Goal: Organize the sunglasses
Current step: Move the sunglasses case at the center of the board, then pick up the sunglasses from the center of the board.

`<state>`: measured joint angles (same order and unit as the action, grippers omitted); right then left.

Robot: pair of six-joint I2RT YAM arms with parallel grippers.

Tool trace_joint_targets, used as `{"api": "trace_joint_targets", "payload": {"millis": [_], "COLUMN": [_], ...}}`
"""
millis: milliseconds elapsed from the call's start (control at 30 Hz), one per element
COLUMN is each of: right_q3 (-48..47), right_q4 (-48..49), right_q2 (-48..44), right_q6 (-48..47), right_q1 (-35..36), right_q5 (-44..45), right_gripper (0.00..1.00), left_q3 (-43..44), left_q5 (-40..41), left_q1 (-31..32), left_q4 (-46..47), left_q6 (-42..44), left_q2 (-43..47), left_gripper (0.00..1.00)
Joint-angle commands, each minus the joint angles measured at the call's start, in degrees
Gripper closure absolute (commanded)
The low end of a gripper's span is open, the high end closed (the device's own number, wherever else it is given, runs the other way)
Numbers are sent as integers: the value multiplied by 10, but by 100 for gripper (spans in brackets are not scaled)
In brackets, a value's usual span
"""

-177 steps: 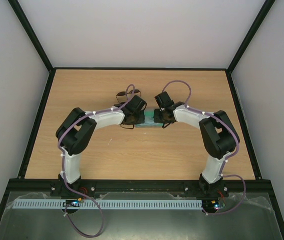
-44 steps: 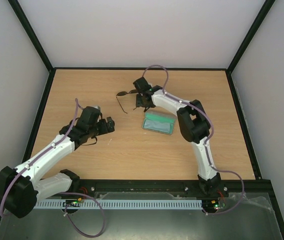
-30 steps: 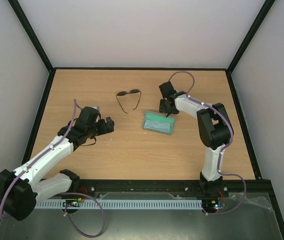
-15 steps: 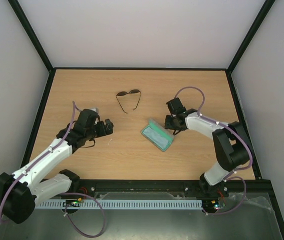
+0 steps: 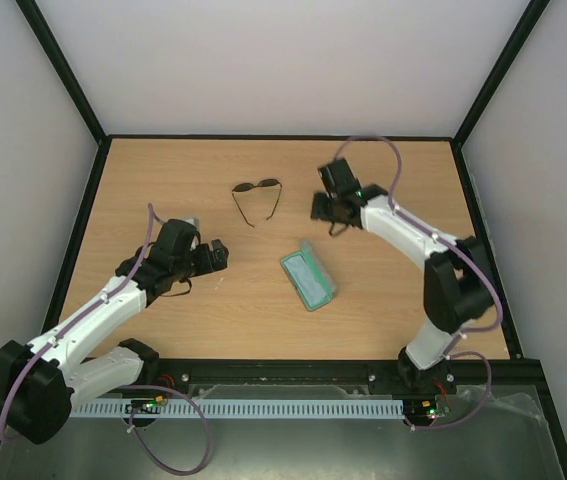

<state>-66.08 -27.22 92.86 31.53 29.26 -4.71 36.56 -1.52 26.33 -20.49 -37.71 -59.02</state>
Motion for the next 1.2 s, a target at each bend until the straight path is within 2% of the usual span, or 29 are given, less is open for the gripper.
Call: {"api": "trace_joint_targets", "payload": {"millis": [0, 167, 367, 767, 933, 1167], "right_q3": [-192, -363, -474, -538, -599, -600], "right_q4": [-40, -89, -94, -72, -95, -107], "right_q2": [128, 276, 383, 471, 518, 531], "right_q6": [-28, -32, -23, 12, 11, 5], "right_q1": [5, 24, 34, 46, 46, 46], "right_q5": [12, 16, 43, 100, 117, 148], "right_gripper": [48, 43, 43, 44, 50, 61], "left_q3": [6, 11, 11, 10, 11, 10], "left_q5": [0, 3, -4, -5, -6, -14], "left_q1": [-2, -5, -5, -6, -11, -19], "left_q4": [-4, -15, -22, -28, -31, -26], "left_q6": [-2, -2, -2, 2, 7, 12], "left_q2": [6, 21, 29, 38, 40, 39], "left_gripper": [1, 1, 1, 1, 1, 1]}}
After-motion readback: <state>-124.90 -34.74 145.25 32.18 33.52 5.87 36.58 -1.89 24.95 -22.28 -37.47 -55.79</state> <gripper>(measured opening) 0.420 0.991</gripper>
